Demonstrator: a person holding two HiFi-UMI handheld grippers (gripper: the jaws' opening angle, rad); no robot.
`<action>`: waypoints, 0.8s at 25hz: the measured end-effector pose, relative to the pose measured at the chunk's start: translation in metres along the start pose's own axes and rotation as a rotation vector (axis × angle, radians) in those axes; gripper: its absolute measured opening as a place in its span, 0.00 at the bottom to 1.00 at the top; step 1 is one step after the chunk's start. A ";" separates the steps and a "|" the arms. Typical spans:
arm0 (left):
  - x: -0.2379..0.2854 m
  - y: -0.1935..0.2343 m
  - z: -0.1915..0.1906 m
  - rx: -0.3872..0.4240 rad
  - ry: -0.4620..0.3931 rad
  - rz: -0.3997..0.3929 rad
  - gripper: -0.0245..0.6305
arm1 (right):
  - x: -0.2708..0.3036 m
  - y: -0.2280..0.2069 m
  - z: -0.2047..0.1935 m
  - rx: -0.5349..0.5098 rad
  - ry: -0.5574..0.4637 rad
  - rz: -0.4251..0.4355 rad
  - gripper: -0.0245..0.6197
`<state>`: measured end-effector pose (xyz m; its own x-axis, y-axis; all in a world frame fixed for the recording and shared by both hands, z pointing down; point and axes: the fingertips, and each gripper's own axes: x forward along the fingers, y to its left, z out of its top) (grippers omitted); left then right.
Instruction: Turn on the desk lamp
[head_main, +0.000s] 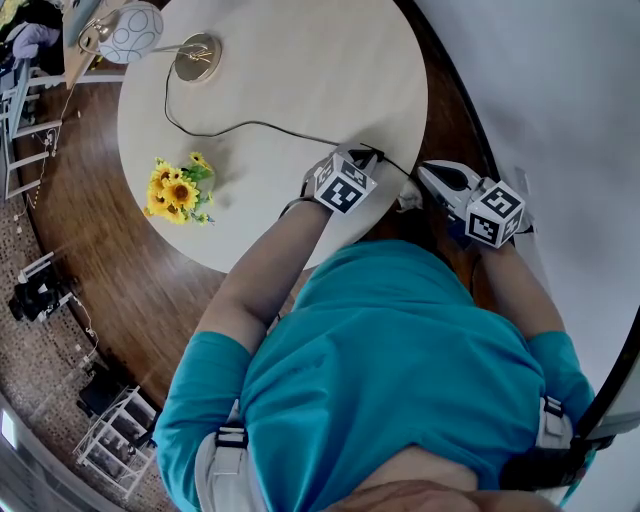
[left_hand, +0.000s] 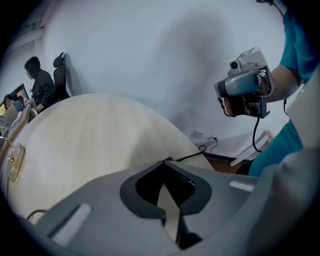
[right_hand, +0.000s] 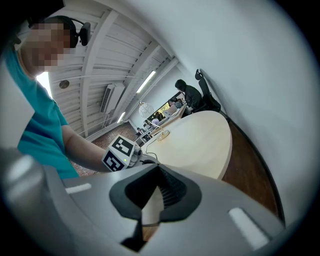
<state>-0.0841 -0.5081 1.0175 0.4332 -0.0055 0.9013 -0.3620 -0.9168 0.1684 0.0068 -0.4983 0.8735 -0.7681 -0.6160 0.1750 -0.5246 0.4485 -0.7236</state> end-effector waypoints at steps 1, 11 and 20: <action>0.001 0.000 0.000 0.012 0.015 0.002 0.07 | 0.001 0.000 0.000 -0.002 0.001 0.001 0.04; 0.003 -0.006 0.004 0.211 0.243 0.064 0.07 | -0.001 0.004 0.011 -0.022 0.006 0.011 0.04; -0.009 -0.004 0.022 -0.052 0.050 -0.003 0.08 | -0.006 0.004 0.026 -0.040 -0.006 0.026 0.04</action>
<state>-0.0684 -0.5127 1.0001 0.3933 0.0182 0.9192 -0.4035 -0.8949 0.1903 0.0187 -0.5099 0.8517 -0.7797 -0.6074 0.1521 -0.5186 0.4903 -0.7005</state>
